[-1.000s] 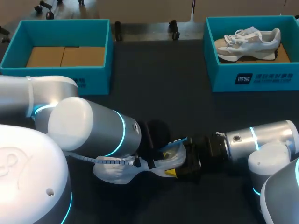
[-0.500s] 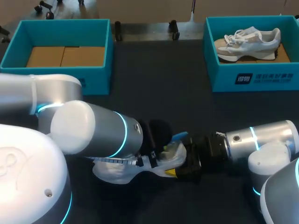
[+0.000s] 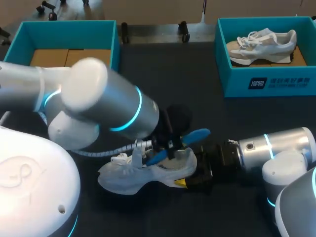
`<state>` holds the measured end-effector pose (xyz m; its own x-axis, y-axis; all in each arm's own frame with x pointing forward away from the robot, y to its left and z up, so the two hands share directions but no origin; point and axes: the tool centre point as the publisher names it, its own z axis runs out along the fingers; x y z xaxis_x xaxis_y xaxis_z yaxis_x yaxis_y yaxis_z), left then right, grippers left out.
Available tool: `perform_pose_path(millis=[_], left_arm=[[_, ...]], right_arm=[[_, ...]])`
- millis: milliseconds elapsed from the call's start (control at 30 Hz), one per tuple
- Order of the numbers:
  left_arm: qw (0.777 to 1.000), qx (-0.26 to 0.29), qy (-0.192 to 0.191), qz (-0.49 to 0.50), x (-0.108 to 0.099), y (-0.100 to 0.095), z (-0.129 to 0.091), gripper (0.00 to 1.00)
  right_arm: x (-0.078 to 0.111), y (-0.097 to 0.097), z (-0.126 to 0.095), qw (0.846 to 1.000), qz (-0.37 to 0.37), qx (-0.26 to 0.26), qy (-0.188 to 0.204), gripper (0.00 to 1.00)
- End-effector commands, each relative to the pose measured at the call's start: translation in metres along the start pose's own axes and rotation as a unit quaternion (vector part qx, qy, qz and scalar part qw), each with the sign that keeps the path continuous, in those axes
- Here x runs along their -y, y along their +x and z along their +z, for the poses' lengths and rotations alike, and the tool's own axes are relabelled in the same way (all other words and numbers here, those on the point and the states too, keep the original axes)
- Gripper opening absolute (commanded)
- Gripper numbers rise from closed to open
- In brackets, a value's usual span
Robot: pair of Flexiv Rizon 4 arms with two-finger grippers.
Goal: Take the shoe out of the shoebox, open the shoe tongue, remove and reinsert the insole, then place the shoe into the shoebox
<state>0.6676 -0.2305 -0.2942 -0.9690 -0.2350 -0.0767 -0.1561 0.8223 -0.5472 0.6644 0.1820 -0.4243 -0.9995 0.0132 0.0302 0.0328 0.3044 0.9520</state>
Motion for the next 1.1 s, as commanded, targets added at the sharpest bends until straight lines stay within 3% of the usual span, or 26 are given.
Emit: perform_pose_path(millis=[33, 300, 500, 767, 933, 1100], left_arm=[[0.999, -0.05, -0.002, 0.002, 0.013, -0.003, -0.011, 0.0], [0.993, -0.114, 0.013, -0.007, 0.047, 0.003, -0.033, 0.0], [0.986, -0.164, 0.039, -0.004, 0.072, 0.007, -0.062, 0.0], [0.977, -0.191, 0.098, 0.011, 0.102, 0.021, -0.117, 0.0], [0.959, -0.245, 0.143, 0.024, 0.116, 0.024, -0.172, 0.0], [0.959, -0.245, 0.143, 0.024, 0.116, 0.024, -0.172, 0.0]], right_arm=[[-0.001, 0.001, 0.001, 1.0, 0.0, 0.0, 0.003, 0.0], [-0.001, 0.001, 0.001, 1.0, 0.0, 0.0, 0.003, 0.0], [-0.001, 0.001, 0.001, 1.0, 0.0, 0.0, 0.003, 0.0], [-0.001, 0.001, 0.001, 1.0, 0.0, 0.0, 0.003, 0.0], [-0.001, 0.001, 0.001, 1.0, 0.0, 0.0, 0.003, 0.0], [-0.001, 0.001, 0.001, 1.0, 0.0, 0.0, 0.003, 0.0]])
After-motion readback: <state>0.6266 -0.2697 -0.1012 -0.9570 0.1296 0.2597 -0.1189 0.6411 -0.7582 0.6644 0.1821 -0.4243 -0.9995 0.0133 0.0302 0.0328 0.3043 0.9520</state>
